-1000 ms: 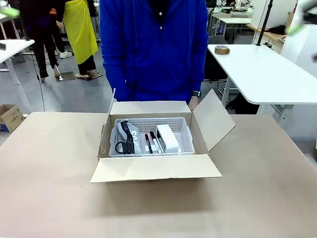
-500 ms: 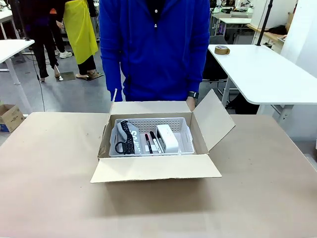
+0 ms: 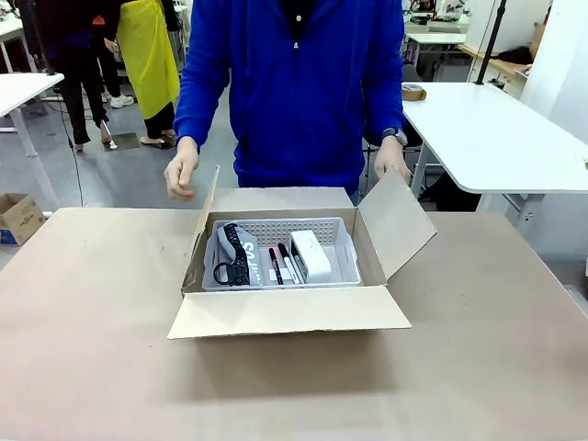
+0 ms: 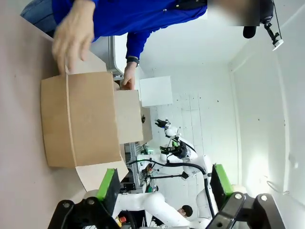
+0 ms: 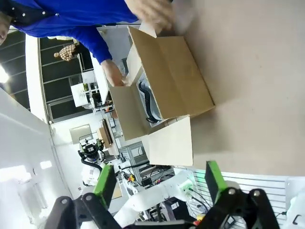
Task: Pack the gift set into the box.
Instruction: Press and hold the closed box until the human finishes sealing it.
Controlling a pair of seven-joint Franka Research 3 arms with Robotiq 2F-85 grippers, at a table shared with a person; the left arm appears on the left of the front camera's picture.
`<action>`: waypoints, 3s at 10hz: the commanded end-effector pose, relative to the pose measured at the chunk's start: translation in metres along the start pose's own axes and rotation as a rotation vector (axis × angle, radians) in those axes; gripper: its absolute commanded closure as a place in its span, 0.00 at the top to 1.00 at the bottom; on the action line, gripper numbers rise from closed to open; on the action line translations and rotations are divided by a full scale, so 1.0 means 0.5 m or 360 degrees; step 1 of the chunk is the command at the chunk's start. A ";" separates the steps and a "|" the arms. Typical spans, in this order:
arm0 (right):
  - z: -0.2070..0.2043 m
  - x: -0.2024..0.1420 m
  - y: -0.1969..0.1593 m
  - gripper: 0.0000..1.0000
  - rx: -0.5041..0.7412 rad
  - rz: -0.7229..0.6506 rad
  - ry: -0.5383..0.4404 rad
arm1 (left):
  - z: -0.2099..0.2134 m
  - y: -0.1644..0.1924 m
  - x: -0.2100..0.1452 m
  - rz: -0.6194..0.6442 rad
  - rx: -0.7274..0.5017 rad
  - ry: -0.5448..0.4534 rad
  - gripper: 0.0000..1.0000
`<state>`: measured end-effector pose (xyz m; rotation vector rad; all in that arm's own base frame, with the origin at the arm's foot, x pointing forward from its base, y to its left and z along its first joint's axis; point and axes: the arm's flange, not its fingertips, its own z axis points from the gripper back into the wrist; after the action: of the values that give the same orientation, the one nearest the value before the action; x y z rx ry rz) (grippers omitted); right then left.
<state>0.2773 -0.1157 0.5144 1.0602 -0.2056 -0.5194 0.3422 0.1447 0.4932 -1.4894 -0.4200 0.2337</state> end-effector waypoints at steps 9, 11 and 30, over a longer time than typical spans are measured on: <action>0.000 0.005 -0.011 1.00 0.0044 0.0004 -0.0005 | 0.003 0.014 -0.006 0.0018 -0.0011 -0.0007 1.00; 0.000 0.005 -0.011 1.00 0.0044 0.0004 -0.0005 | 0.003 0.014 -0.006 0.0018 -0.0011 -0.0007 1.00; 0.000 0.005 -0.011 1.00 0.0044 0.0004 -0.0005 | 0.003 0.014 -0.006 0.0018 -0.0011 -0.0007 1.00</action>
<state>0.2766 -0.1208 0.5101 1.0672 -0.1967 -0.5404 0.3415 0.1464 0.4847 -1.4898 -0.4092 0.2562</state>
